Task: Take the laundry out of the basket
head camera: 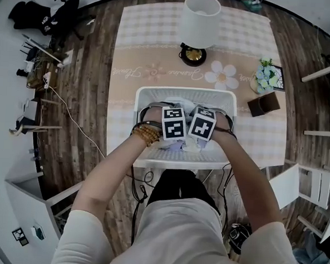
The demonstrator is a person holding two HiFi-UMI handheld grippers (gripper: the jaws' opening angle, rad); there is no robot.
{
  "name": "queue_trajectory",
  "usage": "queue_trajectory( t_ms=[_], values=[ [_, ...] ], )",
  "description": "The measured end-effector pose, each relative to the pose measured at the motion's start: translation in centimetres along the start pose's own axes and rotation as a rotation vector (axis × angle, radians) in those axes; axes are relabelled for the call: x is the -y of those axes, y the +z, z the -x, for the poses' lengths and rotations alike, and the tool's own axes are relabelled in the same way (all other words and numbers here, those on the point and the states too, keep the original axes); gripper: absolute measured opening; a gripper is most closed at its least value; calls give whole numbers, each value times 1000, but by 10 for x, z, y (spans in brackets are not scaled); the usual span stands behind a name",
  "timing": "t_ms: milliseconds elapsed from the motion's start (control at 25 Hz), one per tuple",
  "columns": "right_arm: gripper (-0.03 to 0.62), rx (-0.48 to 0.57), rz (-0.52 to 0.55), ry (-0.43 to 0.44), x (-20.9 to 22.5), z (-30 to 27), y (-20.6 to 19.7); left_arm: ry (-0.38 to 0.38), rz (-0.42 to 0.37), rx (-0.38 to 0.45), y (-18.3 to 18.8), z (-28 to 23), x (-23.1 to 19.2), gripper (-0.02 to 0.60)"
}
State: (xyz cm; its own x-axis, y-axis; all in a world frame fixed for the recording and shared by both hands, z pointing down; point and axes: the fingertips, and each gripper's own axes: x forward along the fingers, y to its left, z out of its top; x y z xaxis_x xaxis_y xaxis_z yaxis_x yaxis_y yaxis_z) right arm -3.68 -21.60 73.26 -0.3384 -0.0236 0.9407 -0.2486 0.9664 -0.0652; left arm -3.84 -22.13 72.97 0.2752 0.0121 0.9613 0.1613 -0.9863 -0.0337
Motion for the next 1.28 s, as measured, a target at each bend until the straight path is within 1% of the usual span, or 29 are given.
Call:
queue_trajectory(
  t_ms=[160,320,480,640,840,1000,1200,1280],
  values=[
    [117,47,-28,-35,-5,44,16,4,40,47,13,43,1,63],
    [115,97,-28,-105,5,101,28,25,71,117,36,95,-14,62],
    [115,143,-21,-169,10,155,40,64,53,145,58,147,-23,63],
    [115,144,-19,-240,18,206,48,114,25,153,76,195,-32,63],
    [115,194,11,-291,18,260,70,178,21,186,92,250,-44,63],
    [115,214,12,-322,15,278,75,194,22,198,99,269,-44,63],
    [115,208,1,-330,9,277,68,182,5,190,105,264,-38,61],
    [115,213,-12,-332,7,276,64,175,4,205,108,261,-36,61]
  ],
)
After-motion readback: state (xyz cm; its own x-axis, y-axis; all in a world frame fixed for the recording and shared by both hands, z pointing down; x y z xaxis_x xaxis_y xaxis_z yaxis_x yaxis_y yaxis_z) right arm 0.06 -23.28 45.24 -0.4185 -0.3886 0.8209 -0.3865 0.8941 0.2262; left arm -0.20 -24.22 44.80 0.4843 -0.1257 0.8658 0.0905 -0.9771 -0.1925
